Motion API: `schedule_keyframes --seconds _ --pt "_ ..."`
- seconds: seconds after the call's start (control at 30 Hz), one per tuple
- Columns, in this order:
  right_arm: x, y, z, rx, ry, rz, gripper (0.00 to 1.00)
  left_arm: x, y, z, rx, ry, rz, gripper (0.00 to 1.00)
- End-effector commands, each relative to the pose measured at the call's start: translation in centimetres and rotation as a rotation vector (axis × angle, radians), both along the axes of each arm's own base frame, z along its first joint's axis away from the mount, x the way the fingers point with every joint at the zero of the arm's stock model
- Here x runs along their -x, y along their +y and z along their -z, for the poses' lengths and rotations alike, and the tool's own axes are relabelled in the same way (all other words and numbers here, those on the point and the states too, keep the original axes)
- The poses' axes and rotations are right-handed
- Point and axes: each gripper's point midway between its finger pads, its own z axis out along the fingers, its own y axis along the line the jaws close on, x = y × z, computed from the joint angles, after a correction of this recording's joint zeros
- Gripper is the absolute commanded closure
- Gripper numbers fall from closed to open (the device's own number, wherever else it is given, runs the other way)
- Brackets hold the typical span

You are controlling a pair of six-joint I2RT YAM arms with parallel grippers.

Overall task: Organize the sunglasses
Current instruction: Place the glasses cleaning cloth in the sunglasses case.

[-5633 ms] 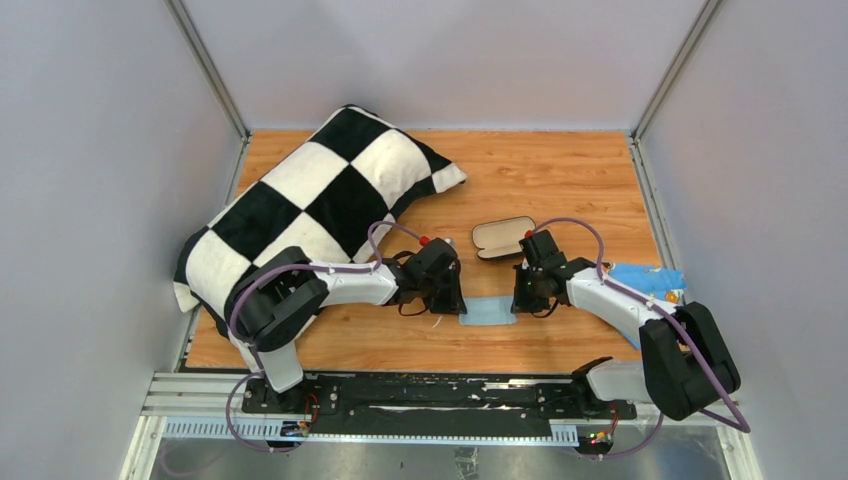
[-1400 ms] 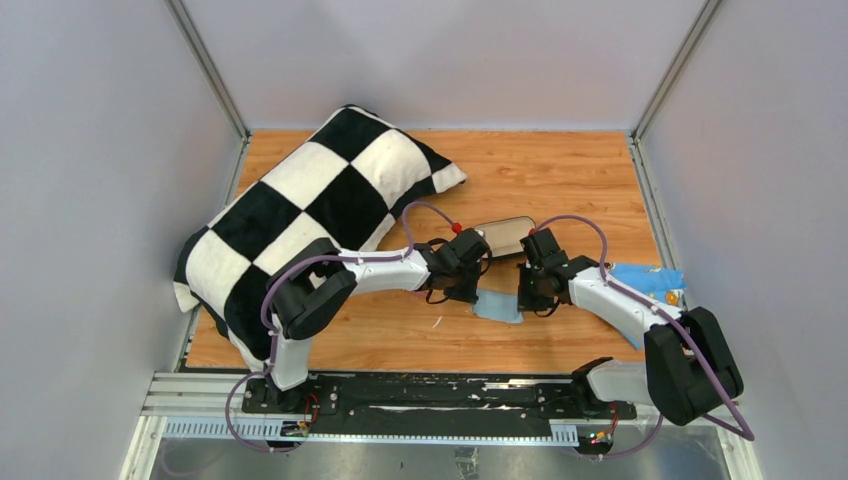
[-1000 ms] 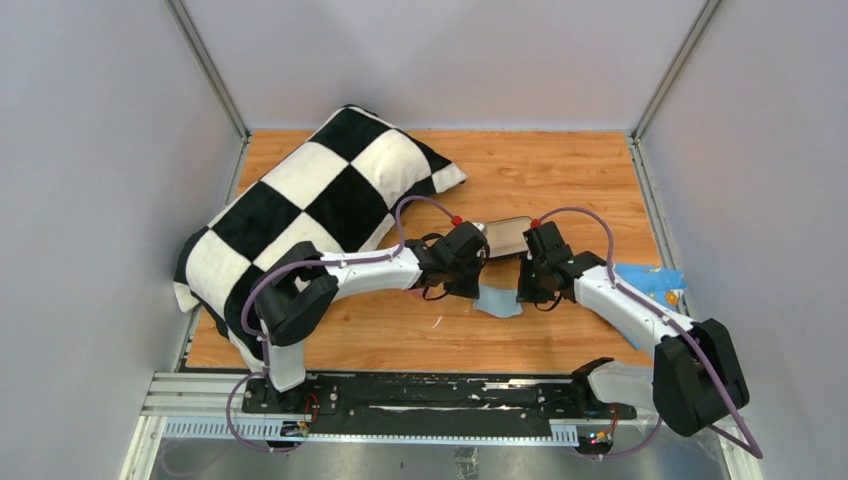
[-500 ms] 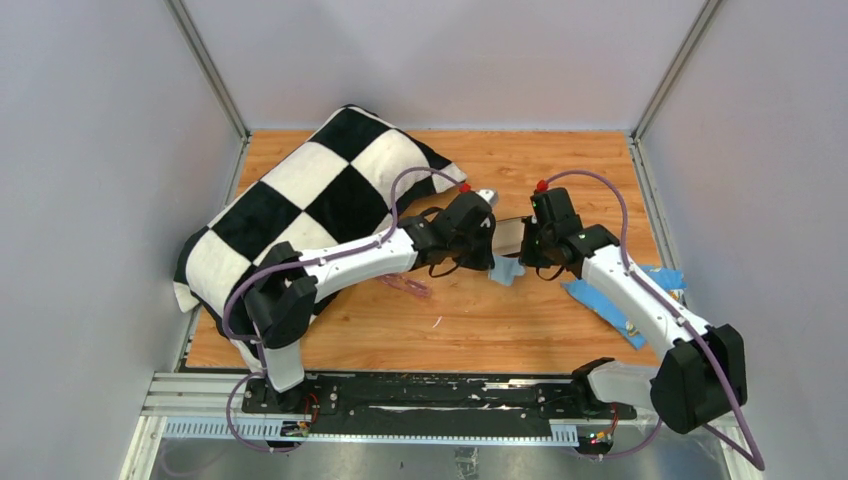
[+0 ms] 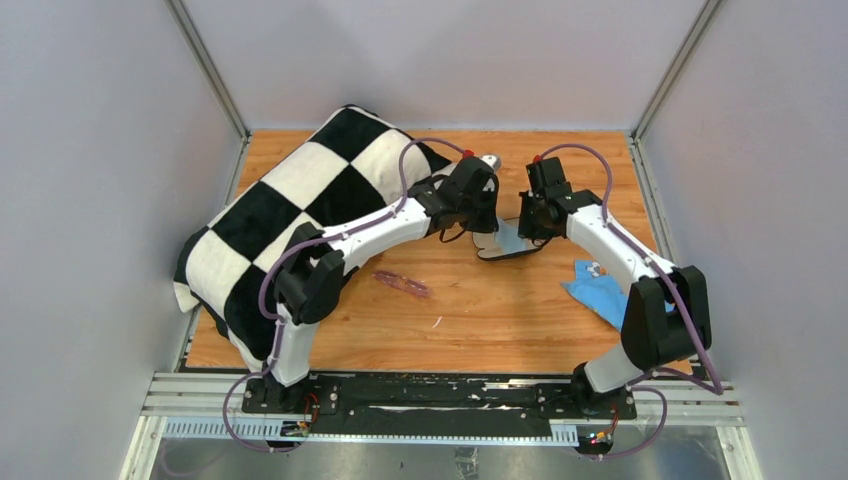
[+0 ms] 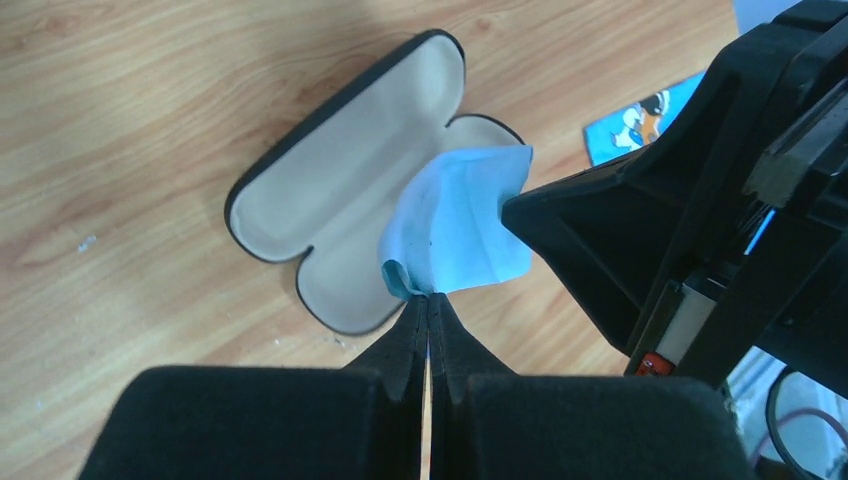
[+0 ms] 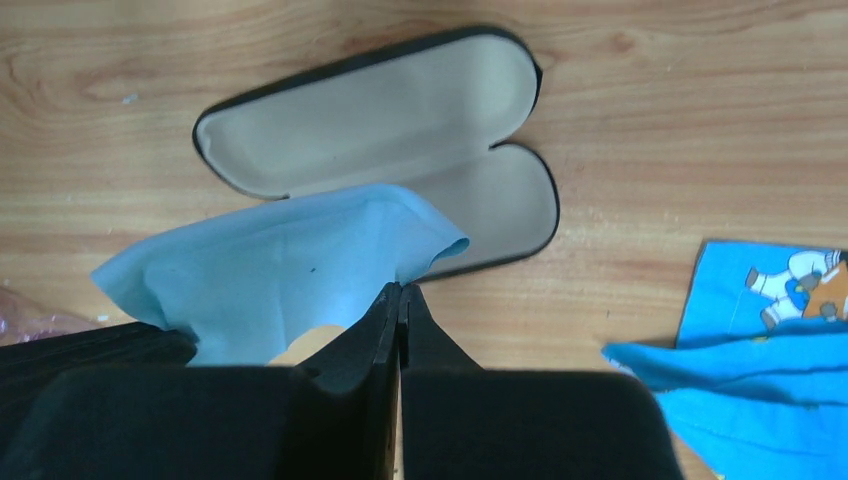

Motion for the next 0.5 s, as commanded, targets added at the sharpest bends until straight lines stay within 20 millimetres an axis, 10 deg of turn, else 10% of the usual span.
schedule_keyframes --seconds 0.0,0.47 --pt "-2.7 -0.9 0.2 0.017 -0.015 0.015 1.0 -1.6 -0.3 1.8 -0.051 -0.016 0.028 1.0" --pt "-7.3 -0.8 3.1 0.041 -0.053 -0.016 1.0 -4.8 0.1 5.6 -0.098 -0.102 0.007 1.0"
